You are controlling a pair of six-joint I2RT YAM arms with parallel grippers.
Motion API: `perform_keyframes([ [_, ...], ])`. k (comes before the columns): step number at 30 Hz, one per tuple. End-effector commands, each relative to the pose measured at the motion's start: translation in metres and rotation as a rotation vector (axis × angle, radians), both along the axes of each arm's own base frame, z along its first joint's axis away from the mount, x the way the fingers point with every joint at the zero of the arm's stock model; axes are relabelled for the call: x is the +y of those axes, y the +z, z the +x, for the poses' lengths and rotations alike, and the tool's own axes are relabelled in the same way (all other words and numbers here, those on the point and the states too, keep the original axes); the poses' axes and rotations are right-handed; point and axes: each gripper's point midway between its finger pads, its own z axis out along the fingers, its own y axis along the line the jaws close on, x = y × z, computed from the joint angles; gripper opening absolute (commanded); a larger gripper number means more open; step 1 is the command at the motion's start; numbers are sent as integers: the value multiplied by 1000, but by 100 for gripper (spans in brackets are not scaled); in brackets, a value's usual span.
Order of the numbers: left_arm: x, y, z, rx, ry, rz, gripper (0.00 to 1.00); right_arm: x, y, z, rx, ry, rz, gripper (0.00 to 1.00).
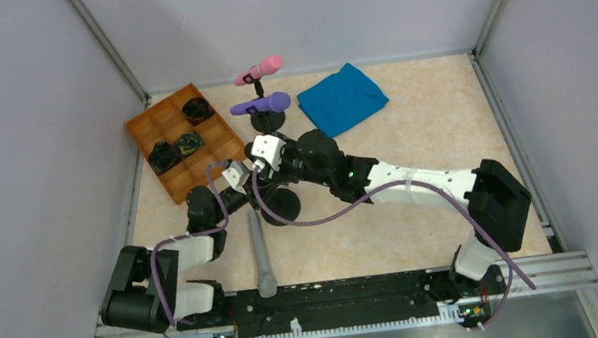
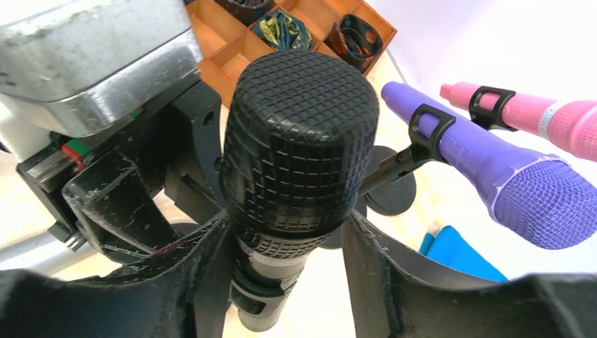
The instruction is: Attach the microphones to the stand
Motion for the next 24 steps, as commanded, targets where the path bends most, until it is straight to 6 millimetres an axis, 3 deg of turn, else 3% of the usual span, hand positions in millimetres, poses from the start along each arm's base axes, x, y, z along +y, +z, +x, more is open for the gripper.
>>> perform_keyframes([
  [1, -3, 1, -4, -36, -45, 16, 0, -31, -34, 5, 85, -79, -151, 59],
  [6, -3, 1, -4, -35, -47, 16, 0, -25, 7, -3, 60, -59, -21, 66],
  [14, -3, 2, -3, -31, -35, 0, 0, -56, 64, -26, 12, -64, 182, 67],
  [19, 2, 14, 3, -54, 21, -44, 0, -92, 71, -42, 2, -110, 269, 67],
  [24, -8, 34, 6, -80, 4, -117, 0, -123, 55, -49, 4, -177, 268, 67],
])
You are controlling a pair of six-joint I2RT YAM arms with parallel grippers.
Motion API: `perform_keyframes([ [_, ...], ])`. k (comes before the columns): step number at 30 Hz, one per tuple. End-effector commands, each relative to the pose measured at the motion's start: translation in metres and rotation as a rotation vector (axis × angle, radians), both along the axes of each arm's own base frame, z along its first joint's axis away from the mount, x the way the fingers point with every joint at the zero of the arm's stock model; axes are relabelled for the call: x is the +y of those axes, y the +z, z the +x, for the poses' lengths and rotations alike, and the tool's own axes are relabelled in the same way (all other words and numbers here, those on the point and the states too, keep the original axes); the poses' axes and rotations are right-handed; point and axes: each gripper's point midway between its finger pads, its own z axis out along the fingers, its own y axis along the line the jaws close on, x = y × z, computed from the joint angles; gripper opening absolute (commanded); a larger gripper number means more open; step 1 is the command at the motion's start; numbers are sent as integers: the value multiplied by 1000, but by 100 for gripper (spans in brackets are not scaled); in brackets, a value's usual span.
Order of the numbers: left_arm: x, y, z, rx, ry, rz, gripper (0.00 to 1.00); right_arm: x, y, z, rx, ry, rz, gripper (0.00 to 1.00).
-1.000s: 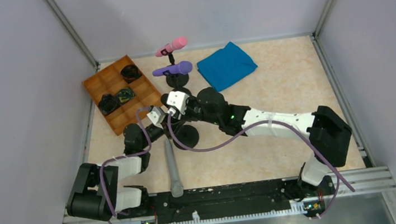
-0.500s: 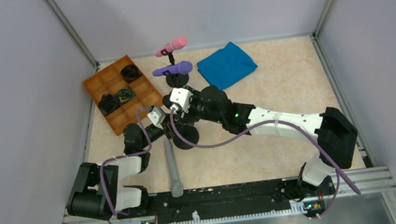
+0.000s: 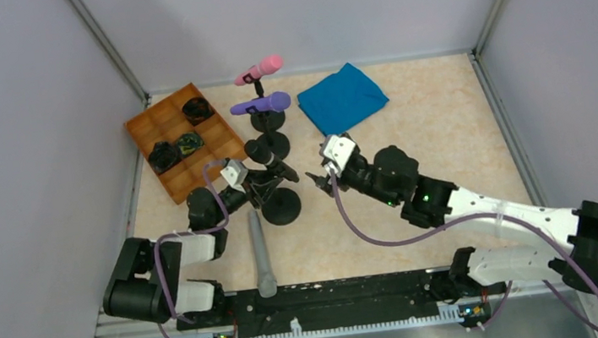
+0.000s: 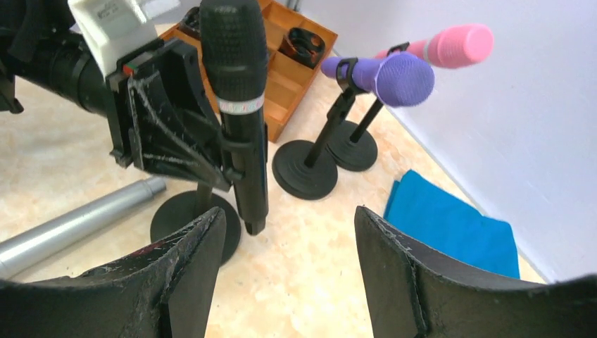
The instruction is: Attach the microphones to the stand
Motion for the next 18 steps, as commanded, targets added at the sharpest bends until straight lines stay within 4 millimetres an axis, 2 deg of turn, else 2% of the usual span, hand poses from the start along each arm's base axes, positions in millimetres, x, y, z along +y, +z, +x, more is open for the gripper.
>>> perform_keyframes([
  [1, -12, 33, 5, -97, -17, -78, 0, -24, -4, 1, 11, -79, 46, 67],
  [6, -36, 41, 20, -134, -38, -72, 0, -40, -9, -3, 11, -109, 55, 67],
  [18, -50, 57, 65, -251, -28, -192, 0, -66, -17, -9, 4, -157, 38, 67],
])
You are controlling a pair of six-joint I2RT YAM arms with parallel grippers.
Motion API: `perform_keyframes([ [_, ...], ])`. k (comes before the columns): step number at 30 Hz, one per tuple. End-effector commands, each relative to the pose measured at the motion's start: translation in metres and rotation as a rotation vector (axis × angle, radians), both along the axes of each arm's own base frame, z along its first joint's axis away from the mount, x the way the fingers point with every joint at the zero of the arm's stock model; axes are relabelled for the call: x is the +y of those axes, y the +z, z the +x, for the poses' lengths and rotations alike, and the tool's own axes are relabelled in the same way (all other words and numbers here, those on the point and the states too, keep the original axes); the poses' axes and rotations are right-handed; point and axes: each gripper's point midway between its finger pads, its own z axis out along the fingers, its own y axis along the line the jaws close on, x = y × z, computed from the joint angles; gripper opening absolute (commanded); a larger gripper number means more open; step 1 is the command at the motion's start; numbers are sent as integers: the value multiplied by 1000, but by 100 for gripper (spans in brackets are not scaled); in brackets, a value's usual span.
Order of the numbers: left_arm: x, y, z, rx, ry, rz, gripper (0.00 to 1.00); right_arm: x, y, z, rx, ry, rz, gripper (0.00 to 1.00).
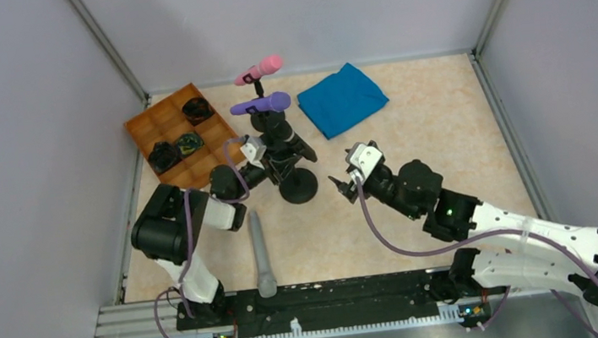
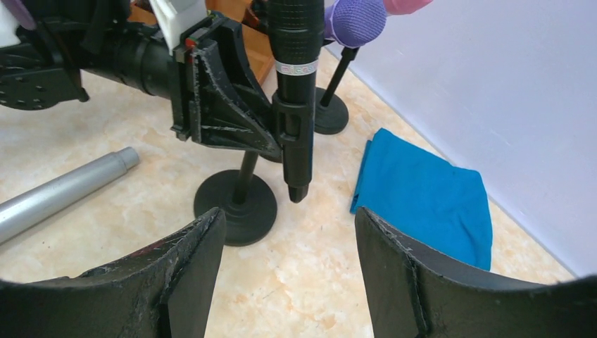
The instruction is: Attach the microphones to the stand
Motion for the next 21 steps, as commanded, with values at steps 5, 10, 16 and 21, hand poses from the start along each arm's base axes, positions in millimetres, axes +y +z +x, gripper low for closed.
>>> perform_keyframes([
  [5, -1, 49, 37, -218, 56, -123, 0, -17, 0, 1, -2, -53, 11, 67],
  [10, 2, 42, 53, -219, 105, -72, 0, -22, -3, 1, -5, -66, 1, 68],
  [16, 11, 37, 63, -211, 150, -45, 0, -21, -5, 1, -3, -65, -2, 68],
  [21, 13, 33, 65, -201, 160, -42, 19, -20, -8, 1, 2, -62, -8, 68],
])
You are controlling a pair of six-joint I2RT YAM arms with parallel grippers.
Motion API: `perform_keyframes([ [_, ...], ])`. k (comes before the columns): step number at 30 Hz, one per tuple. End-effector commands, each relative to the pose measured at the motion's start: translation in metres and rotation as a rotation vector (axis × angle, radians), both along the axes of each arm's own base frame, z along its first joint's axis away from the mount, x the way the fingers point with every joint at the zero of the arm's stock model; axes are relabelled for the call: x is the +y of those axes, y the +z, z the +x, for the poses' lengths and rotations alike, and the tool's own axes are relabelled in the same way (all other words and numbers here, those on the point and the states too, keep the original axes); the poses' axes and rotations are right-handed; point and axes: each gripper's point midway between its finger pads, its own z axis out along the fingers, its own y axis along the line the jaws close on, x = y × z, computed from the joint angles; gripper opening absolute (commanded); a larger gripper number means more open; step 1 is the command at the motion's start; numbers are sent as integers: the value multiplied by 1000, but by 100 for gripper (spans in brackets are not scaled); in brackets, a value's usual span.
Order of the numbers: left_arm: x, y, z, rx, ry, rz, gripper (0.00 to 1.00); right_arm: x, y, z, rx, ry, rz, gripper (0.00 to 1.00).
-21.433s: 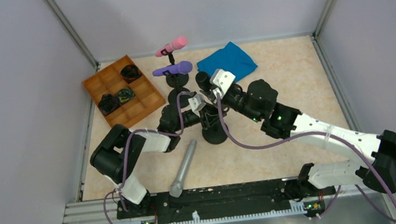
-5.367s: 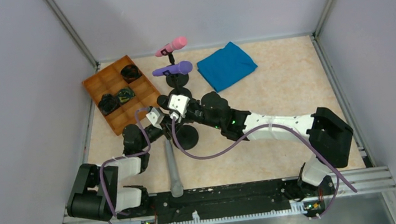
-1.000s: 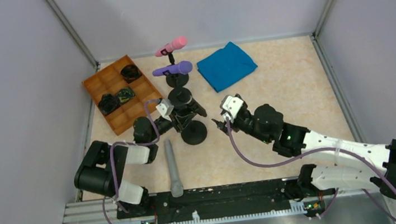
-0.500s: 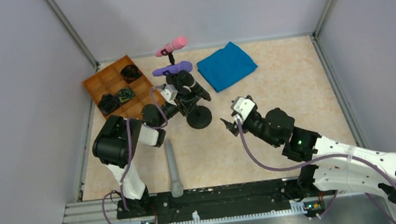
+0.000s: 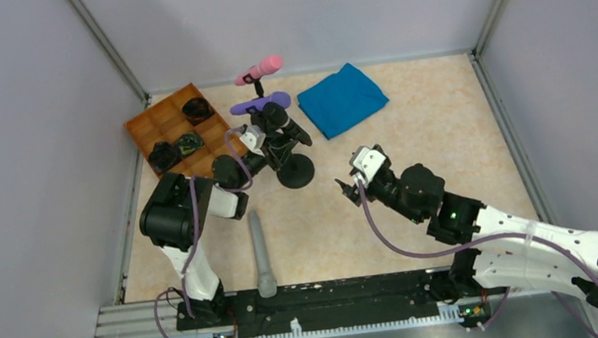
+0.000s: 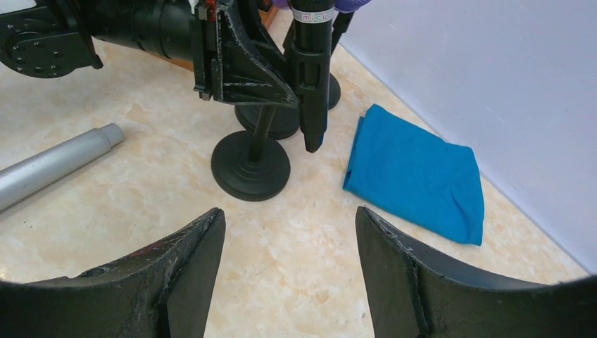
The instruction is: Attach the microphones to the stand
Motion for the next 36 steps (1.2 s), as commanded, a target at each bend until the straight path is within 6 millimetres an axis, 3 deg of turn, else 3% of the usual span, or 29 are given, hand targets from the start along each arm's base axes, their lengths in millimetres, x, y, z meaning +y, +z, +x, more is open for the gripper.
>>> perform_keyframes([
  [1, 9, 30, 11, -145, 55, -23, 24, -4, 6, 2, -12, -14, 23, 68],
  [4, 10, 31, 10, -144, 56, -22, 38, -3, 5, 1, -8, -13, 24, 68],
  [10, 11, 33, 2, -133, 47, -20, 55, -3, 3, 2, -7, -13, 22, 68],
  [14, 14, 37, -10, -126, 46, -30, 76, -3, 1, 2, -6, -13, 18, 68],
  [22, 18, 44, -47, -94, 6, -49, 84, -5, -1, 2, -12, -21, 18, 68],
  [26, 21, 33, -65, 11, 36, -39, 85, -9, -2, 1, -14, -31, 31, 68],
  [32, 33, 14, -79, 239, 202, 0, 86, -14, -3, 0, 11, -56, 84, 68],
  [36, 57, 1, -88, 424, 402, -28, 84, -17, -5, 0, 28, -76, 123, 68],
])
